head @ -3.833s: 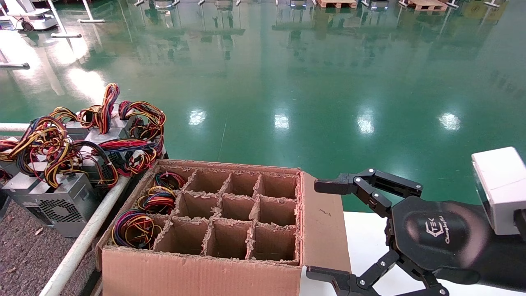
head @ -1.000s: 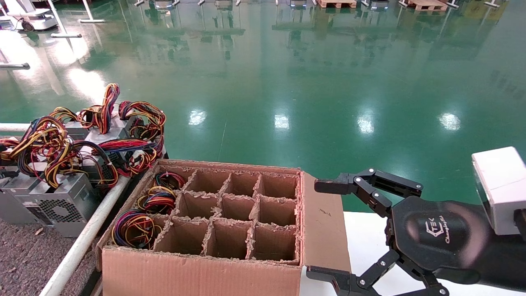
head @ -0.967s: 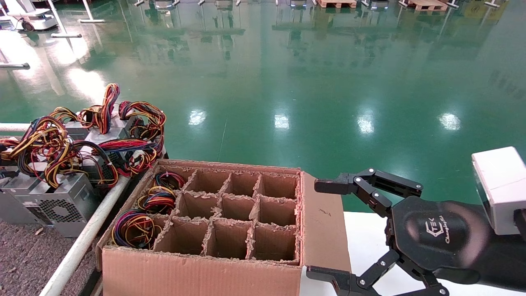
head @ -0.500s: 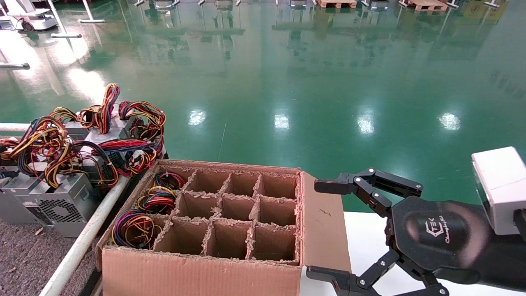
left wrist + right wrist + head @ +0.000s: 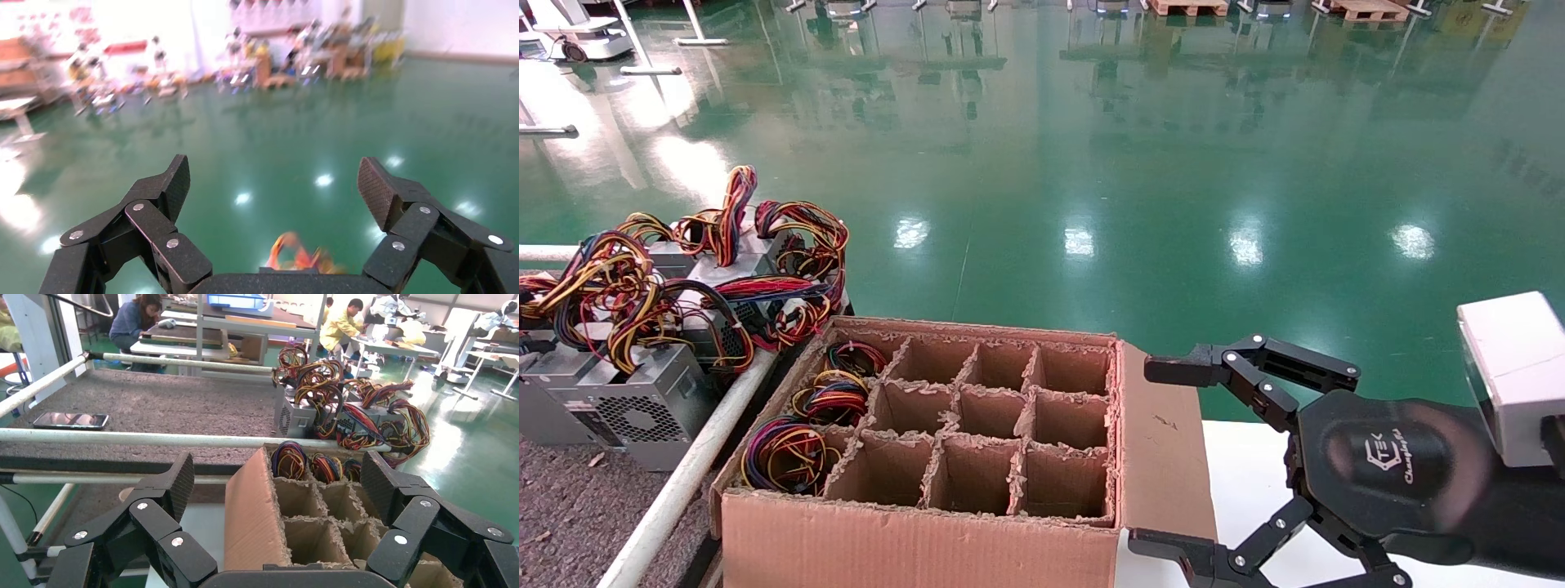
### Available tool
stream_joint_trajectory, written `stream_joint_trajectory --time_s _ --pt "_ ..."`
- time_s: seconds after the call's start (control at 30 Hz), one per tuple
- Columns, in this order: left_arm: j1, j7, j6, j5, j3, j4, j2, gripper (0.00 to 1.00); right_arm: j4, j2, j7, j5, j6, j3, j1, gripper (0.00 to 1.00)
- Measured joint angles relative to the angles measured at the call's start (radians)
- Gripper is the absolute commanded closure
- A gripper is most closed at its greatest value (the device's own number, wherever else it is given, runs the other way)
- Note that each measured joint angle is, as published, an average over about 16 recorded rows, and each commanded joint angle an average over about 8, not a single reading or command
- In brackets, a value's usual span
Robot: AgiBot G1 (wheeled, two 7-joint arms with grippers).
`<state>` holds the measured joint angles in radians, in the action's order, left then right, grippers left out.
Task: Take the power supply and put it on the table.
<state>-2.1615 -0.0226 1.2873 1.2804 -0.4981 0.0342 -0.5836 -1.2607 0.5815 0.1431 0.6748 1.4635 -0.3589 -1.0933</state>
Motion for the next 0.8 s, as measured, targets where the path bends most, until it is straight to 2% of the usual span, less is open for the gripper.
stream_joint_trajectory --time_s 0.27,0.8 --pt "0.076 -0.032 0.021 -0.06 0.028 0.118 -0.019 0.0 0.0 0.0 0.0 0.0 0.0 0.0 0.0 0.0" --pt "0.376 -0.072 0.077 -0.206 0.085 0.455 -0.022 0.0 0.0 0.0 0.0 0.0 0.0 0.0 0.0 0.0"
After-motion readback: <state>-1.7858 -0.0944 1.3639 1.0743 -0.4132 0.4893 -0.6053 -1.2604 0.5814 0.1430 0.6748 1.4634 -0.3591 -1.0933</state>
